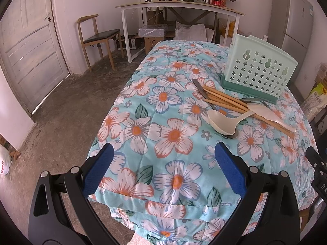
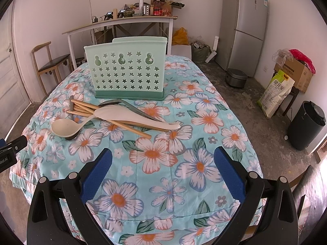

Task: Organize utensils

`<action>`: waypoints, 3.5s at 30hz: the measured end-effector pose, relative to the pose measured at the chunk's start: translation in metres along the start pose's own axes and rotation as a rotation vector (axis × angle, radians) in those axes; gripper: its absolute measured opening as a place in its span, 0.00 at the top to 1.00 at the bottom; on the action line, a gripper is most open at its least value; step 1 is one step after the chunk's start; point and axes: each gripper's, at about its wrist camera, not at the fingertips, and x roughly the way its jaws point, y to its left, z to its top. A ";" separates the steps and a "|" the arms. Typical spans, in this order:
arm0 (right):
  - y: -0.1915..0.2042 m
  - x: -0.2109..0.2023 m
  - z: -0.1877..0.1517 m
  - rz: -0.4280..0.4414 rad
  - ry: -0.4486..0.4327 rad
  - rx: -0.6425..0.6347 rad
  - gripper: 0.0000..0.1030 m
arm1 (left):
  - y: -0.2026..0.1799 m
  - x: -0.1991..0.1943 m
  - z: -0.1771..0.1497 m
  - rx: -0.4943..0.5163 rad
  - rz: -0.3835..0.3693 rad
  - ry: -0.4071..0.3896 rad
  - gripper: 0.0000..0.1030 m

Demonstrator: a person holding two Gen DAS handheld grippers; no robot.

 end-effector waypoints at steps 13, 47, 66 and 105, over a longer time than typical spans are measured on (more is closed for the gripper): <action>-0.001 0.001 -0.002 0.001 0.020 -0.009 0.06 | -0.003 0.002 0.001 0.008 -0.004 0.009 0.07; 0.034 0.060 -0.035 0.120 0.069 -0.170 0.06 | -0.028 0.051 -0.001 0.129 -0.163 0.023 0.08; 0.022 0.064 -0.042 0.214 0.034 -0.097 0.06 | -0.029 0.061 0.018 0.032 -0.467 0.036 0.60; 0.023 0.069 -0.040 0.202 0.044 -0.085 0.06 | 0.062 0.100 0.001 -0.340 -0.560 0.241 0.91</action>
